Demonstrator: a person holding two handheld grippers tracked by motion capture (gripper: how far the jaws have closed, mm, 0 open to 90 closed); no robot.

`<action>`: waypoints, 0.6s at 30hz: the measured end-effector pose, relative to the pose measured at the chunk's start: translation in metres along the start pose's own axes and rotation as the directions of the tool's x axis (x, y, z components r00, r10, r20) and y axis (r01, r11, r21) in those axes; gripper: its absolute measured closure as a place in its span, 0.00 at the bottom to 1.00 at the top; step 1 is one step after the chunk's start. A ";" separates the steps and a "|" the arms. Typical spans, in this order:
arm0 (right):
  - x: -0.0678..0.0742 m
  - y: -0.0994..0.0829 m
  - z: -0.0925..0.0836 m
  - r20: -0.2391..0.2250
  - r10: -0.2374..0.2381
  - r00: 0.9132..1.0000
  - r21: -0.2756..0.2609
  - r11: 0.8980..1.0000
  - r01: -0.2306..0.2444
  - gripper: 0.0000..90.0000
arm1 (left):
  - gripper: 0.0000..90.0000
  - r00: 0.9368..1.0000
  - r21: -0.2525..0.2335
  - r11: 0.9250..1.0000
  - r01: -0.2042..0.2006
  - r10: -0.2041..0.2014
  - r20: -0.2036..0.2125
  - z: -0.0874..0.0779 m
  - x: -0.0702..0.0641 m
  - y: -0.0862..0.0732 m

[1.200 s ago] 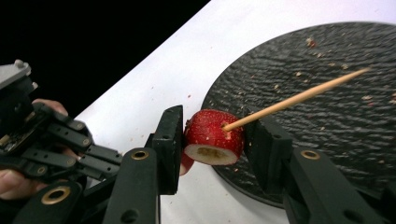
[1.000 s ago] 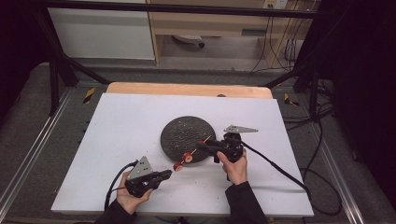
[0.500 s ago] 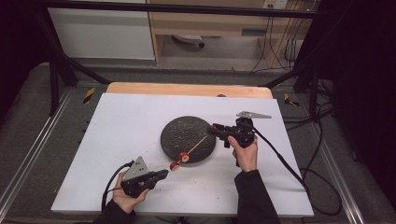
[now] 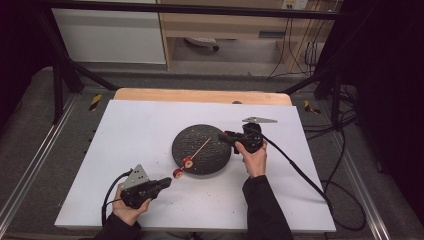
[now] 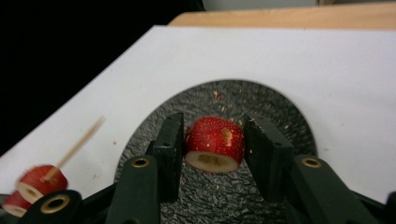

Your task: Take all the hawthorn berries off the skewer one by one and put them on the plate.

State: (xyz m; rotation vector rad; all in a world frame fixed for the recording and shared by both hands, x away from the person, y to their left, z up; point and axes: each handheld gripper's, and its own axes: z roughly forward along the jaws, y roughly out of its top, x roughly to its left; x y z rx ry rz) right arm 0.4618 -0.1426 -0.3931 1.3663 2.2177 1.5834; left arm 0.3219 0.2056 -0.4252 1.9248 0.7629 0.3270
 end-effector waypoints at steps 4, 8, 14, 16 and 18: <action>0.001 -0.012 0.022 0.008 -0.007 1.000 0.048 0.999 0.007 0.67 | 0.98 1.000 0.001 1.000 0.007 -0.007 -0.009 0.000 0.003 0.000; -0.001 -0.024 0.040 0.019 -0.005 1.000 0.094 0.996 0.003 0.67 | 0.98 1.000 0.002 1.000 0.011 -0.011 -0.012 0.001 0.005 -0.001; -0.003 -0.035 0.050 0.035 -0.027 0.999 0.147 0.989 0.022 0.67 | 0.98 1.000 0.007 1.000 0.012 -0.012 -0.013 0.003 0.004 -0.001; -0.002 -0.037 0.051 0.041 -0.036 0.999 0.160 0.987 0.029 0.65 | 0.98 1.000 0.011 1.000 0.013 -0.013 -0.013 0.003 0.003 -0.002; -0.002 -0.038 0.051 0.041 -0.044 0.998 0.166 0.985 0.037 0.59 | 0.98 1.000 0.014 1.000 0.011 -0.010 -0.012 0.004 0.003 -0.002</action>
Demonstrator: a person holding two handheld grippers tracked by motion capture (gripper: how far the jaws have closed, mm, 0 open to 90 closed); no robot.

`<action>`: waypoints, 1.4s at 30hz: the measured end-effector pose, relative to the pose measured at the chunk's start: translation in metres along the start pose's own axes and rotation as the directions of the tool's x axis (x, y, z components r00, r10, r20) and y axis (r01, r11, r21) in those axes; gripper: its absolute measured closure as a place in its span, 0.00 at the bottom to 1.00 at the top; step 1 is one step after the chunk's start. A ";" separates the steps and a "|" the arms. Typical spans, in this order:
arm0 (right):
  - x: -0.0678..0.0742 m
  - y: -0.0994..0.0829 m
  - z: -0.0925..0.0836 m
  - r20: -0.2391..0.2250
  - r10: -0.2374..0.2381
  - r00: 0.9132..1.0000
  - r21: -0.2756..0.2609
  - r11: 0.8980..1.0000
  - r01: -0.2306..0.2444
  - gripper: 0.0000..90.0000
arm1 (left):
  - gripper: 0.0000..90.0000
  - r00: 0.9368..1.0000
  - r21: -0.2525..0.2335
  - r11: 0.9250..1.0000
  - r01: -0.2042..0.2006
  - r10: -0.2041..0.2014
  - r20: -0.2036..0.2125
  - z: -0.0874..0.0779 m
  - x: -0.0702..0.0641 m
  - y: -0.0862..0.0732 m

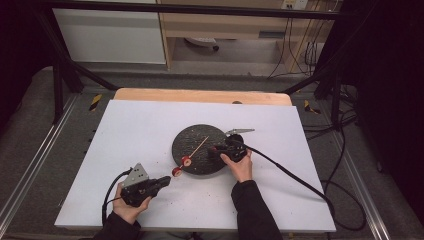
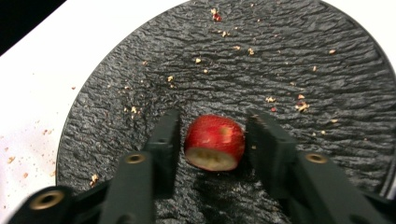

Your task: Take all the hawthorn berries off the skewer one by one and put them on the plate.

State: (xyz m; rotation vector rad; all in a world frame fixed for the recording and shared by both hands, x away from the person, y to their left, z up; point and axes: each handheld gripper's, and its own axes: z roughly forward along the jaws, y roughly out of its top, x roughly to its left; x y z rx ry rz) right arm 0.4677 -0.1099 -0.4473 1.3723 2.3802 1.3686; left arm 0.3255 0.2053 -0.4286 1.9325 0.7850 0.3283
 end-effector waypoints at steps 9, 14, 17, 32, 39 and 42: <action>0.014 0.010 -0.033 -0.014 -0.052 0.999 -0.079 0.996 0.051 0.32 | 0.98 1.000 -0.005 1.000 0.004 -0.004 -0.002 -0.001 -0.001 0.001; 0.026 0.010 -0.052 -0.044 -0.077 0.996 -0.111 0.991 0.072 0.15 | 0.98 1.000 0.001 1.000 -0.004 0.004 0.000 0.001 -0.003 0.001; 0.033 0.006 -0.059 -0.065 -0.082 0.995 -0.110 0.991 0.075 0.10 | 0.98 1.000 0.004 1.000 -0.011 0.011 0.000 0.003 -0.006 0.001; 0.058 -0.023 -0.058 -0.147 -0.089 0.985 -0.103 0.992 0.074 0.11 | 0.98 0.999 0.012 0.999 -0.037 0.037 0.017 0.019 -0.023 0.006; 0.063 -0.030 -0.054 -0.169 -0.076 0.983 -0.112 0.992 0.057 0.23 | 0.98 0.998 0.024 0.998 -0.055 0.054 0.033 0.029 -0.033 0.007; 0.064 -0.031 -0.053 -0.179 -0.071 0.981 -0.117 0.992 0.050 0.31 | 0.98 0.997 0.027 0.997 -0.069 0.068 0.042 0.032 -0.038 0.006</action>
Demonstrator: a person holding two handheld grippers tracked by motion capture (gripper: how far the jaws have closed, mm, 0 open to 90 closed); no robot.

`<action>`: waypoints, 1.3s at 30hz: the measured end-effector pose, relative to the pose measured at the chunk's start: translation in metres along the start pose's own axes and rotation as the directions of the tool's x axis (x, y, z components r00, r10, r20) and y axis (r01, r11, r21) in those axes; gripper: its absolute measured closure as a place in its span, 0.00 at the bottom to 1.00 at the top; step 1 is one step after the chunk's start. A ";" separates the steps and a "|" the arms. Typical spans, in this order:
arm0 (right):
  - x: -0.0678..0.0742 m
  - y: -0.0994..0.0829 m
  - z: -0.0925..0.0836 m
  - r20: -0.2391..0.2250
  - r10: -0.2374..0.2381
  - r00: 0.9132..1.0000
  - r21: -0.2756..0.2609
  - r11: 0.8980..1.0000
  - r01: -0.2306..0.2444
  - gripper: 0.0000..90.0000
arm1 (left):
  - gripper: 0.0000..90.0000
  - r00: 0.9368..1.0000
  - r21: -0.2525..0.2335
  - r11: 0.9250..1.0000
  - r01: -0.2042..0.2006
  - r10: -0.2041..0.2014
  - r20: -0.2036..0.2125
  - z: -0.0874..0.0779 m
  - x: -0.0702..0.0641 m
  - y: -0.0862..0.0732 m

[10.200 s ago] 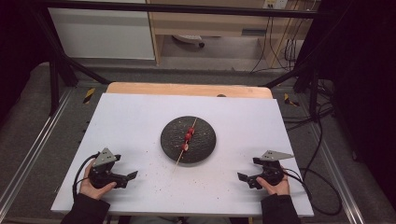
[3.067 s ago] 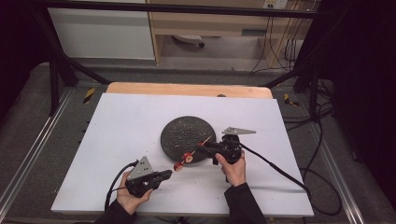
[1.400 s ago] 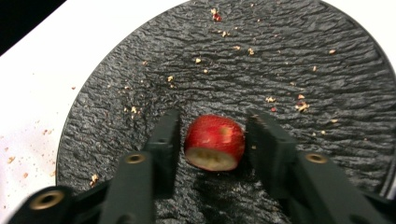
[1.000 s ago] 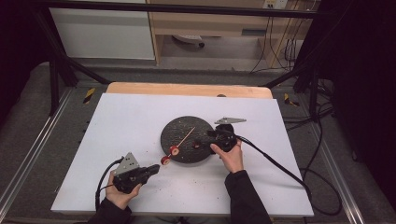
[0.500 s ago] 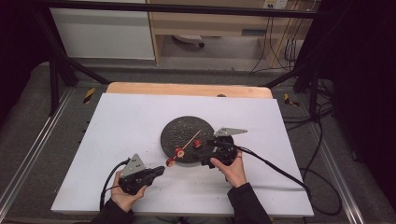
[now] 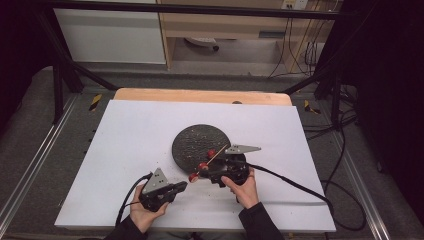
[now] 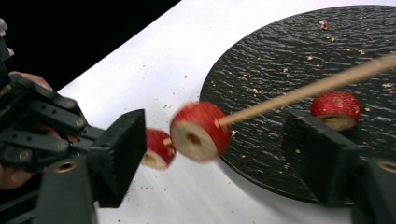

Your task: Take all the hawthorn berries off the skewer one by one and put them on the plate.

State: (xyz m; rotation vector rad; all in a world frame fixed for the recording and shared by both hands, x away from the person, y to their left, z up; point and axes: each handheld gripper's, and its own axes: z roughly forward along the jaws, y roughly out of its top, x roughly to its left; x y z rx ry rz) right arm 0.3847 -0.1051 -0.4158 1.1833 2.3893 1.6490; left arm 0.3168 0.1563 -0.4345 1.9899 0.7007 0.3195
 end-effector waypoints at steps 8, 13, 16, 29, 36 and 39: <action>0.000 -0.003 0.001 -0.022 0.023 1.000 0.009 1.000 -0.022 0.51 | 0.98 1.000 -0.005 1.000 -0.003 0.003 0.008 0.001 -0.002 0.000; 0.000 -0.005 0.003 -0.035 0.031 0.999 0.019 0.999 -0.030 0.63 | 0.98 1.000 -0.001 1.000 -0.004 0.004 0.010 0.002 -0.003 -0.001; 0.000 -0.005 0.002 -0.045 0.039 0.998 0.018 0.999 -0.038 0.66 | 0.98 1.000 -0.001 1.000 -0.008 0.008 0.013 0.001 -0.003 -0.001; -0.003 -0.003 -0.003 -0.069 0.055 0.996 0.010 0.998 -0.054 0.67 | 0.98 1.000 -0.015 1.000 -0.018 0.018 0.017 -0.001 -0.004 0.000; -0.007 0.002 -0.011 -0.052 0.059 0.997 -0.024 0.998 -0.061 0.67 | 0.98 1.000 -0.016 1.000 -0.020 0.021 0.023 -0.004 -0.003 0.001; -0.011 0.005 -0.018 -0.037 0.066 0.997 -0.046 0.997 -0.068 0.67 | 0.98 0.999 -0.018 1.000 -0.021 0.022 0.028 -0.006 -0.003 0.000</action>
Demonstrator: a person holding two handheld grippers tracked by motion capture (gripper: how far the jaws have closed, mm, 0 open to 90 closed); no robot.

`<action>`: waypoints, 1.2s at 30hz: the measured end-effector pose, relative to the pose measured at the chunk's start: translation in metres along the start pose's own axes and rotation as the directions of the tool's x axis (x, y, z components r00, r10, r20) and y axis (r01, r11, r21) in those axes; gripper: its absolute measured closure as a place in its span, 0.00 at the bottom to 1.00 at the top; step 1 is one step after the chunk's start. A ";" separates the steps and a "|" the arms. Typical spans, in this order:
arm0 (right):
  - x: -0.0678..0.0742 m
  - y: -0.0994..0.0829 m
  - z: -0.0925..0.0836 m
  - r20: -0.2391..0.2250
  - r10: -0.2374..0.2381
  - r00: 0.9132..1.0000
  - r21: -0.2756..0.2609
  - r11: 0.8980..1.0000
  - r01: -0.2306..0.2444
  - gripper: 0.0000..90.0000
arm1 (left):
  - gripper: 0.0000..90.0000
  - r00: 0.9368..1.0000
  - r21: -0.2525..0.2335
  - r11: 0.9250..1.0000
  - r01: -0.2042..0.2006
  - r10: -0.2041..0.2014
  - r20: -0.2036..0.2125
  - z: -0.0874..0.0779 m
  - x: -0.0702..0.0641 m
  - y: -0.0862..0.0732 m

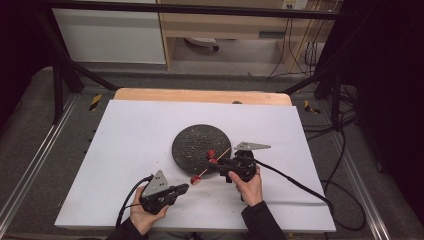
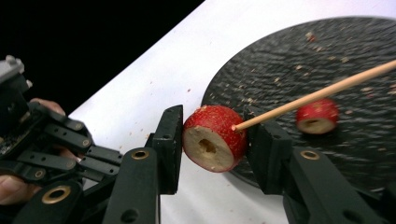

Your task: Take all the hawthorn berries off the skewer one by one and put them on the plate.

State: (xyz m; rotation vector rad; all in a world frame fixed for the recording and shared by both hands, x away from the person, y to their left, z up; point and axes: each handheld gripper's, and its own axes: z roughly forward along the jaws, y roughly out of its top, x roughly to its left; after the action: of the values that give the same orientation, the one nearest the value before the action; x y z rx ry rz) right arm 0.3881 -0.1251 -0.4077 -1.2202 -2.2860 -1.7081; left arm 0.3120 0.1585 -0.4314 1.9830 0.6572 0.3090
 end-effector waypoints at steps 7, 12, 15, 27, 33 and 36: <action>-0.010 0.011 -0.014 0.036 0.006 0.999 -0.025 1.000 -0.006 0.67 | 0.98 1.000 0.001 1.000 -0.004 0.004 0.006 -0.004 0.002 -0.002; -0.015 0.021 -0.021 0.046 0.010 0.999 -0.039 0.999 -0.008 0.67 | 0.98 1.000 -0.009 1.000 -0.006 0.006 0.005 -0.006 0.002 -0.001; -0.019 0.028 -0.026 0.058 0.013 0.998 -0.058 0.998 -0.009 0.67 | 0.98 1.000 -0.012 1.000 -0.002 0.002 0.002 -0.008 0.004 -0.002; -0.036 0.054 -0.043 0.132 0.031 0.991 -0.106 0.994 -0.017 0.67 | 0.98 1.000 -0.024 1.000 0.017 -0.018 -0.023 -0.021 0.015 -0.005; -0.042 0.060 -0.036 0.168 0.027 0.985 -0.091 0.996 -0.012 0.67 | 0.98 0.998 -0.039 0.998 0.043 -0.045 -0.054 -0.028 0.024 -0.005; -0.044 0.060 -0.027 0.179 0.028 0.984 -0.076 0.997 -0.014 0.67 | 0.98 0.996 -0.039 0.998 0.058 -0.060 -0.069 -0.031 0.029 -0.005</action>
State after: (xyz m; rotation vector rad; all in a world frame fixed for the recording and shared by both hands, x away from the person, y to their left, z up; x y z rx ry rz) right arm 0.4443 -0.1667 -0.3695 -1.4644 -2.3139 -1.7579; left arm 0.3195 0.1996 -0.4225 1.9212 0.7483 0.3531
